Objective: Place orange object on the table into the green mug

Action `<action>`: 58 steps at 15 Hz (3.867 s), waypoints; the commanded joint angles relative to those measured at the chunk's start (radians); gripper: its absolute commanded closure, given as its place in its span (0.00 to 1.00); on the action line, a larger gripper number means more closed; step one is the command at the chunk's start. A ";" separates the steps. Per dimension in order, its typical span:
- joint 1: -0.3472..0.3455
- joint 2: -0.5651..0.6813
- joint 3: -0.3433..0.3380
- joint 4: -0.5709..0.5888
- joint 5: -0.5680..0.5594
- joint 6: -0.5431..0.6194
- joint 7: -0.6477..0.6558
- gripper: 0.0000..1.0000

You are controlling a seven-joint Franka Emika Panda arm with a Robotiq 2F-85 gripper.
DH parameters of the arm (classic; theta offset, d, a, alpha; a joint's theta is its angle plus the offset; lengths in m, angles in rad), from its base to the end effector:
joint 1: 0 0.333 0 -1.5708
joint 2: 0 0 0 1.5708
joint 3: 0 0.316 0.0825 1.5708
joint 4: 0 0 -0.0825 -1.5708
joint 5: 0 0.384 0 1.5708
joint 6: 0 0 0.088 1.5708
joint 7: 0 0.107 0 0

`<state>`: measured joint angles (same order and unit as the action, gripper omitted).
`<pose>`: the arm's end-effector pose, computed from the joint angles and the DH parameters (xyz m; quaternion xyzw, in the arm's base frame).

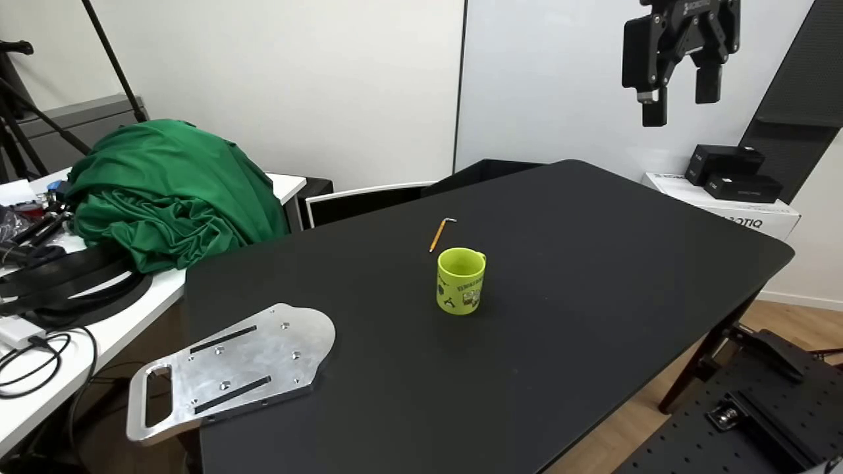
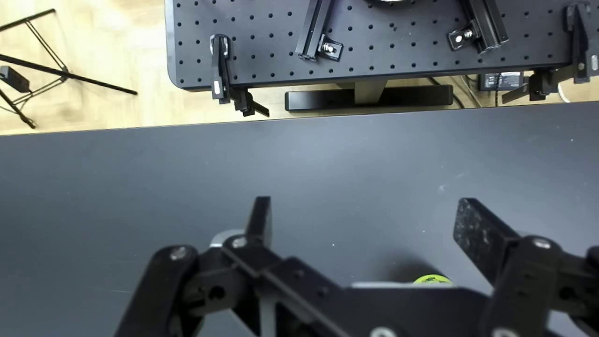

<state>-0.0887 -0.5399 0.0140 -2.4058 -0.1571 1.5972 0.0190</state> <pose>0.3543 -0.0425 0.4885 0.9871 -0.0352 -0.1359 0.0771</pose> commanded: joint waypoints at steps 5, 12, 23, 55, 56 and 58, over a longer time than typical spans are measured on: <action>0.018 0.001 -0.015 0.002 -0.006 -0.003 0.007 0.00; 0.003 0.113 -0.053 0.064 -0.013 0.098 -0.022 0.00; -0.065 0.624 -0.134 0.490 0.032 0.315 0.206 0.00; 0.059 1.210 -0.149 1.093 0.267 0.407 0.701 0.00; 0.064 1.226 -0.149 1.096 0.267 0.410 0.705 0.00; 0.068 1.255 -0.143 1.091 0.282 0.436 0.707 0.00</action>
<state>-0.0349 0.6709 -0.1265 -1.3304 0.1250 2.0069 0.6846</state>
